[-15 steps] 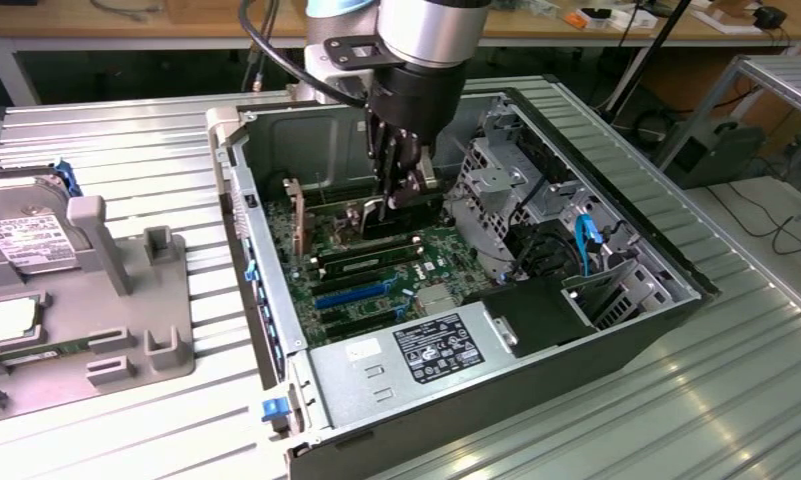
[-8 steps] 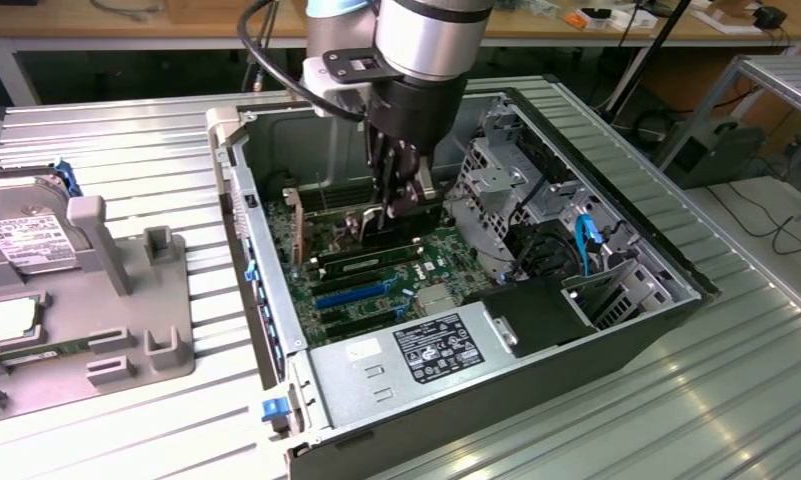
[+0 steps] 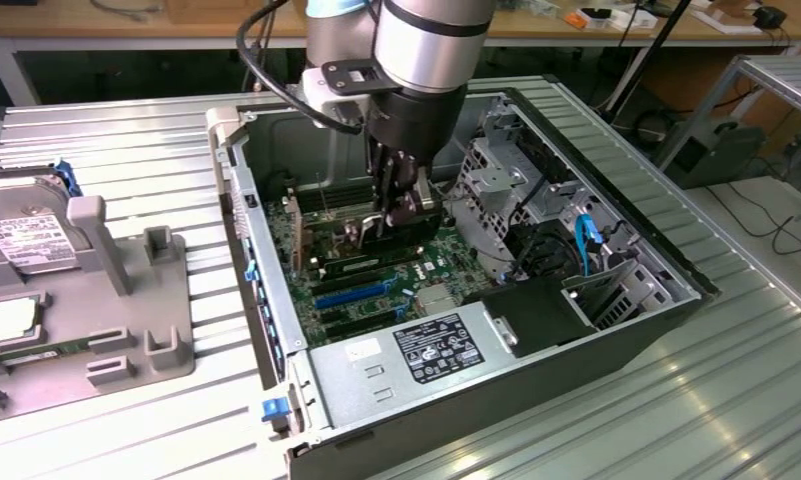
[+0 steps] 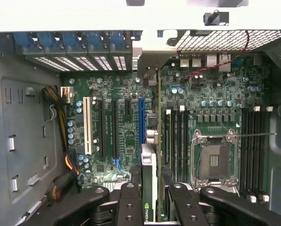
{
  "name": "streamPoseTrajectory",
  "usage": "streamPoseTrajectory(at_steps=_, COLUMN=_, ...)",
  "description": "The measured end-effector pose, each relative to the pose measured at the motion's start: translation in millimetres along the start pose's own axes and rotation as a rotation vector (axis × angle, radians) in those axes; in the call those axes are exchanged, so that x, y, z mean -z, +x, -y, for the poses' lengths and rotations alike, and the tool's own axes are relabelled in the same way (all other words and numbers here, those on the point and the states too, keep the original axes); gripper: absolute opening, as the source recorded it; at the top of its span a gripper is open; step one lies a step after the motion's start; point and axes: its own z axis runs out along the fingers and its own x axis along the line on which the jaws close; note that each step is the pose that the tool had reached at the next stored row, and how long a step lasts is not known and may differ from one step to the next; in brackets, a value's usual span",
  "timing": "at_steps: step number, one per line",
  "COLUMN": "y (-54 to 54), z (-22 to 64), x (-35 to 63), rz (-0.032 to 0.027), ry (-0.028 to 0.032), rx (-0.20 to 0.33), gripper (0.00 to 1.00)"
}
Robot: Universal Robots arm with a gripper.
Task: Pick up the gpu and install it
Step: 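Insert the gpu into the slot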
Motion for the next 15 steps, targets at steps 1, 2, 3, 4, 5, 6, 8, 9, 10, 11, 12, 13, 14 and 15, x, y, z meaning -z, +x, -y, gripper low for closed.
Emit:
streamPoseTrajectory(at_steps=1, y=0.6, z=0.0, x=-0.2, rz=0.0, ry=0.0, rx=0.0, gripper=0.27)
streamPoseTrajectory(at_steps=2, y=0.8, z=0.0, x=-0.4, rz=0.0001, ry=0.0001, rx=-0.001, gripper=0.27)
streamPoseTrajectory(at_steps=3, y=1.0, z=0.0, x=-0.6, rz=-0.0001, ry=0.0, rx=-0.001, gripper=0.27)
streamPoseTrajectory(at_steps=4, y=1.0, z=0.0, x=-0.6, rz=-0.0001, ry=0.0, rx=-0.001, gripper=0.27)
streamPoseTrajectory(at_steps=5, y=1.0, z=0.0, x=-0.6, rz=-0.0001, ry=0.0, rx=-0.001, gripper=0.27)
streamPoseTrajectory(at_steps=6, y=1.2, z=0.0, x=-1.0, rz=0.0, ry=0.0001, rx=-0.001, gripper=0.27)
streamPoseTrajectory(at_steps=8, y=2.4, z=0.0, x=-2.1, rz=0.0, ry=0.0, rx=-0.001, gripper=0.27)
streamPoseTrajectory(at_steps=9, y=2.5, z=0.0, x=-3.2, rz=0.0001, ry=0.0001, rx=-0.001, gripper=0.27)
streamPoseTrajectory(at_steps=10, y=2.6, z=-0.1, x=-4.1, rz=-0.0001, ry=0.0, rx=-0.001, gripper=0.27)
streamPoseTrajectory(at_steps=11, y=2.6, z=-0.1, x=-5.6, rz=0.0, ry=0.0, rx=-0.001, gripper=0.27)
streamPoseTrajectory(at_steps=12, y=2.8, z=-0.3, x=-7.3, rz=-0.0001, ry=0.0, rx=-0.001, gripper=0.27)
streamPoseTrajectory(at_steps=13, y=3.0, z=-0.7, x=-11.4, rz=-0.0004, ry=0.0, rx=-0.001, gripper=0.27)
streamPoseTrajectory(at_steps=14, y=3.0, z=-1.0, x=-14.3, rz=-0.0006, ry=0.0, rx=-0.001, gripper=0.27)
streamPoseTrajectory(at_steps=15, y=3.1, z=-1.2, x=-17.8, rz=-0.0007, ry=0.0, rx=-0.001, gripper=0.27)
